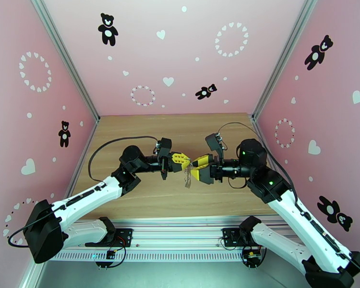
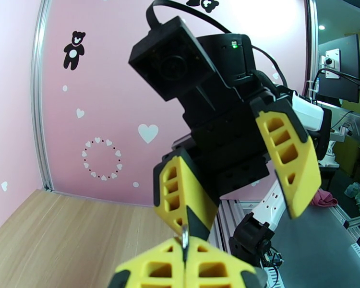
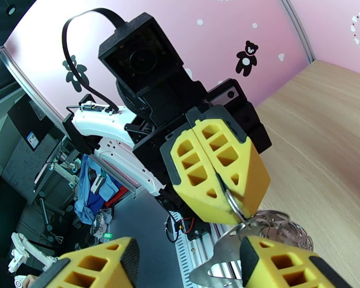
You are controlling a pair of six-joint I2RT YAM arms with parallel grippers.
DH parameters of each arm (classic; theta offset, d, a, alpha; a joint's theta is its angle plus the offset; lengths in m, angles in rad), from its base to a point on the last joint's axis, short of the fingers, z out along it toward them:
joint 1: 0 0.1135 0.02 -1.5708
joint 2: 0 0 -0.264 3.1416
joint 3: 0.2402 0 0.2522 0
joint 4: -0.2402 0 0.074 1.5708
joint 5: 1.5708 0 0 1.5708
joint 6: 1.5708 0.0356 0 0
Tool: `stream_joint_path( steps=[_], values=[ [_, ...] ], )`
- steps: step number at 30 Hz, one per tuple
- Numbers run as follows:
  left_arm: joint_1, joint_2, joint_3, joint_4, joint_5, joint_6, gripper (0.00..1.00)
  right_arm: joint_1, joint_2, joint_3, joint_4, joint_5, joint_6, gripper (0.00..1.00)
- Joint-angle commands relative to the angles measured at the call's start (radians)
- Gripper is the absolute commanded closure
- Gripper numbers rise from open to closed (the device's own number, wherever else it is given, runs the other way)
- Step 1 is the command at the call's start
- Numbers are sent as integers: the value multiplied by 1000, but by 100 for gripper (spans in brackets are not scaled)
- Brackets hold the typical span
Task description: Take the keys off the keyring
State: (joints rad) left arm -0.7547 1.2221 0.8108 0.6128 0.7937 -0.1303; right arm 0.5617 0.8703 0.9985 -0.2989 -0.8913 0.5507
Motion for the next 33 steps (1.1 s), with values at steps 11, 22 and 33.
stream_joint_path(
  steps=[11,22,33],
  values=[
    [7,-7,37,46,27,-6,100,-28,47,47,-7,13,-55,19],
    [6,19,49,35,7,15,100,-7,37,34,33,-14,-3,17],
    [6,4,53,-8,-12,51,100,-4,16,12,25,-32,16,20]
  ],
)
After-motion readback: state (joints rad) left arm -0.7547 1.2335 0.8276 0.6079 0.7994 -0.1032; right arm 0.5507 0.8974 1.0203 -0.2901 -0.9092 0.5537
